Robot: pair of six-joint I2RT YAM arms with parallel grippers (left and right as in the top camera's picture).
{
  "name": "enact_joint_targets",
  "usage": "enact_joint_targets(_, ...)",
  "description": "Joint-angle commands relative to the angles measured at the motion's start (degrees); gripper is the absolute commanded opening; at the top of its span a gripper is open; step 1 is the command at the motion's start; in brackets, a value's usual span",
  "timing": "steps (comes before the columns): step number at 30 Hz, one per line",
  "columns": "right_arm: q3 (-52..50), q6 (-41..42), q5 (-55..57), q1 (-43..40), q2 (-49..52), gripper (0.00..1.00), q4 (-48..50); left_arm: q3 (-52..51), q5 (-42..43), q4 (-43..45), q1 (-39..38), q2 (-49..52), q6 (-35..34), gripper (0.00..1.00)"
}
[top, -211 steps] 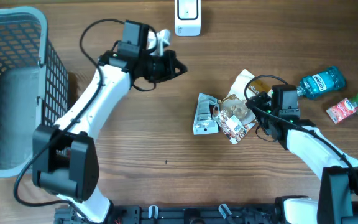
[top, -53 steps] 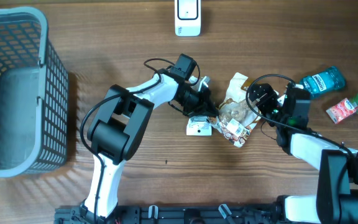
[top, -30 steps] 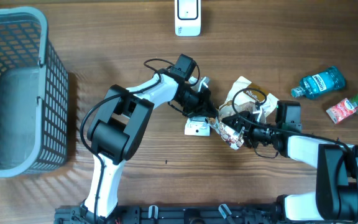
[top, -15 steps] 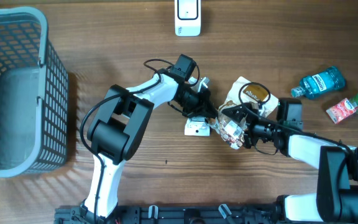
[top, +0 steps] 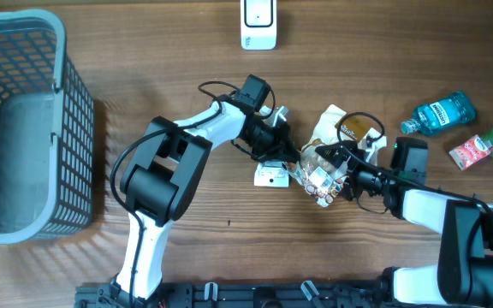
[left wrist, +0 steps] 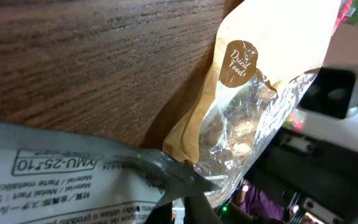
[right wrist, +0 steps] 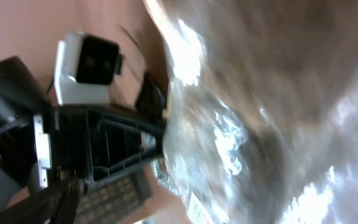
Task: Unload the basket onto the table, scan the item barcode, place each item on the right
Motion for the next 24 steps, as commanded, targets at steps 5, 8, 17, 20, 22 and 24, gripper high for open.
enact_joint_targets(5,-6.19,-8.24,51.28,-2.36,8.48,0.99,0.52,-1.46,-5.88,-1.09,-0.04,3.23,-0.13,0.04)
enact_joint_targets(8,-5.97,-8.41,50.01,-2.34,8.48,0.98,-0.02,-1.46,-5.88,-1.09,-0.04,3.21,-0.13,0.04)
enact_joint_targets(17,-5.99,-8.39,40.22,-2.34,8.48,0.97,-1.36,-1.46,-5.86,-1.11,-0.04,3.21,-0.15,0.04)
enact_joint_targets(20,-5.99,-8.39,36.96,-2.34,8.48,0.97,-1.9,-1.46,-5.88,-1.11,-0.04,3.23,-0.15,0.04)
enact_joint_targets(22,-5.99,-8.2,35.89,-2.34,8.48,0.97,-1.95,-1.46,-5.88,-1.11,-0.04,3.21,-0.15,0.04)
enact_joint_targets(24,-5.99,-7.65,34.47,-2.34,8.48,0.96,-1.84,-1.46,-5.86,-1.14,-0.04,3.21,-0.15,0.04)
